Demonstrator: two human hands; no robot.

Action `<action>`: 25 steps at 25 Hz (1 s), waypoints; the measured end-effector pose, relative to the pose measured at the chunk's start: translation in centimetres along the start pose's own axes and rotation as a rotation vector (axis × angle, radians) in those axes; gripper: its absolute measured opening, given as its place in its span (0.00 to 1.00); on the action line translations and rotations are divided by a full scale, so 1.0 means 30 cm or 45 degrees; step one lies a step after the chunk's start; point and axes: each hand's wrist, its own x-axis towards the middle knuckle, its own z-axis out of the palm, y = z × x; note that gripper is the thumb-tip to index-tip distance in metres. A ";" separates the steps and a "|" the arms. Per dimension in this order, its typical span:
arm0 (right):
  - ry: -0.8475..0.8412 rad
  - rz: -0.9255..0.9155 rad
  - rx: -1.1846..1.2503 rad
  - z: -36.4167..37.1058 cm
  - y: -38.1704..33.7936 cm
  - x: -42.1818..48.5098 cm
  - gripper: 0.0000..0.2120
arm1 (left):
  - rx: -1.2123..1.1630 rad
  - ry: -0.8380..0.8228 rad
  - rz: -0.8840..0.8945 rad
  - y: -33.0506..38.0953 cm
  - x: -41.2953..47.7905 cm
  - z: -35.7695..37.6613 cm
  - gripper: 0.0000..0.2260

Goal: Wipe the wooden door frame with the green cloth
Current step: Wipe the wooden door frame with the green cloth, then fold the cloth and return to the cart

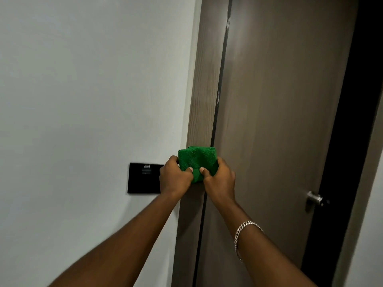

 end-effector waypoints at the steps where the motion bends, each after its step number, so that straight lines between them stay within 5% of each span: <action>1: -0.004 0.018 0.000 0.003 0.039 -0.056 0.16 | 0.005 -0.030 -0.019 -0.050 -0.051 0.008 0.12; 14: -0.630 0.991 -0.330 0.171 0.834 -1.088 0.13 | 0.087 -0.432 -1.112 -1.044 -0.970 0.101 0.18; 22: -0.801 1.405 -0.422 0.222 1.356 -1.496 0.15 | 0.035 -0.696 -1.355 -1.464 -1.371 0.250 0.27; 25: -0.896 1.453 -0.492 0.227 1.451 -1.549 0.18 | -0.037 -0.634 -1.427 -1.528 -1.415 0.251 0.30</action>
